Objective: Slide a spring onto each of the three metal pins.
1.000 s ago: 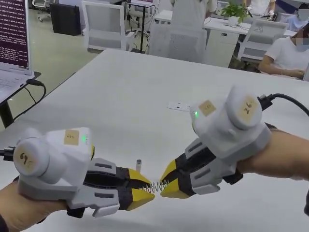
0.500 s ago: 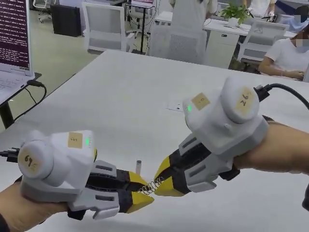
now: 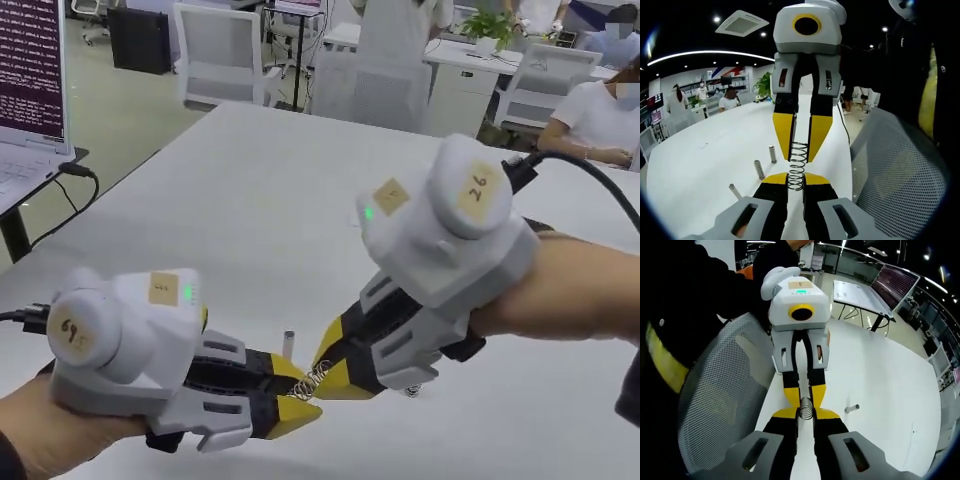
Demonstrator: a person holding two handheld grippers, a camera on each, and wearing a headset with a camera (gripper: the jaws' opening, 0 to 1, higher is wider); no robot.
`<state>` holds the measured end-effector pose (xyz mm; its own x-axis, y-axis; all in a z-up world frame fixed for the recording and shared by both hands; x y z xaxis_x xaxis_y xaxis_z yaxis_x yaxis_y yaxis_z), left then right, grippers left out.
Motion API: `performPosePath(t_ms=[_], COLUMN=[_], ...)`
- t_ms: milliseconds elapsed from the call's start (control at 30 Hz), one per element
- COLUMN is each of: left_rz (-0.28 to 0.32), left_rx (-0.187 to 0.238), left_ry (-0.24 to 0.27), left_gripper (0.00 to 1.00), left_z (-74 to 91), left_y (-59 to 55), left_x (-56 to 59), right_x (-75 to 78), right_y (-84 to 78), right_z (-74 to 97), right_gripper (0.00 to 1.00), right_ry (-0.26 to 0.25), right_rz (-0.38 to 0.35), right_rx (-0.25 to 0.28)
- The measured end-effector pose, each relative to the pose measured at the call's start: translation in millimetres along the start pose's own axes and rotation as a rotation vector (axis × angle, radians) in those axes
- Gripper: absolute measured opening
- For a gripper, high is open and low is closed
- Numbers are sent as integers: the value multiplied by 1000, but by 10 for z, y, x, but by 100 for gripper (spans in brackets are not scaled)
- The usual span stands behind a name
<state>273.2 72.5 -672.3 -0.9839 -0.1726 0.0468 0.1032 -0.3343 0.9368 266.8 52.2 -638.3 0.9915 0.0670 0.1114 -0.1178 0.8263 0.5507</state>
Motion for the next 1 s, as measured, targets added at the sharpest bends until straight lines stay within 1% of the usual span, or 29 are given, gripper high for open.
performPosePath(t_ms=[200,367,633,833,1000], left_rz=[1,1,6,14,16], left_rx=[-1,2,8,21,17], left_ry=[-1,-1,6,18,23], left_gripper=[3,3,3,3,4], left_z=[-18,-23,-21,-13,-11], left_y=[-12,-8,-13,5,-2], left_x=[1,0,-11,-28,-35], right_x=[-1,6,16,42,49], right_y=[6,38,41,52,49], right_z=[-12,-16,-22,-14,-25], right_gripper=[8,8,8,8,8], right_ry=[6,10,13,15,21], right_rz=[11,22,28,29,31], right_rx=[-27,-36,-59,-72,-82])
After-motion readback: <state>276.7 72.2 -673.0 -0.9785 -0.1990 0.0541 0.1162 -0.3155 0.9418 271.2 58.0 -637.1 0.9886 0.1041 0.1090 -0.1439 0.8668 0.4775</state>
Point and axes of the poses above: the centre of the closed fingertips' face, and the gripper's own axes: z roughly backward along the fingers, x roughly to its right, y roughly out of its top, the point moved 3 cm from there along z, roughly backward along the fingers, and after that the axes turned 5 degrees about z, right-handed, at the moved point
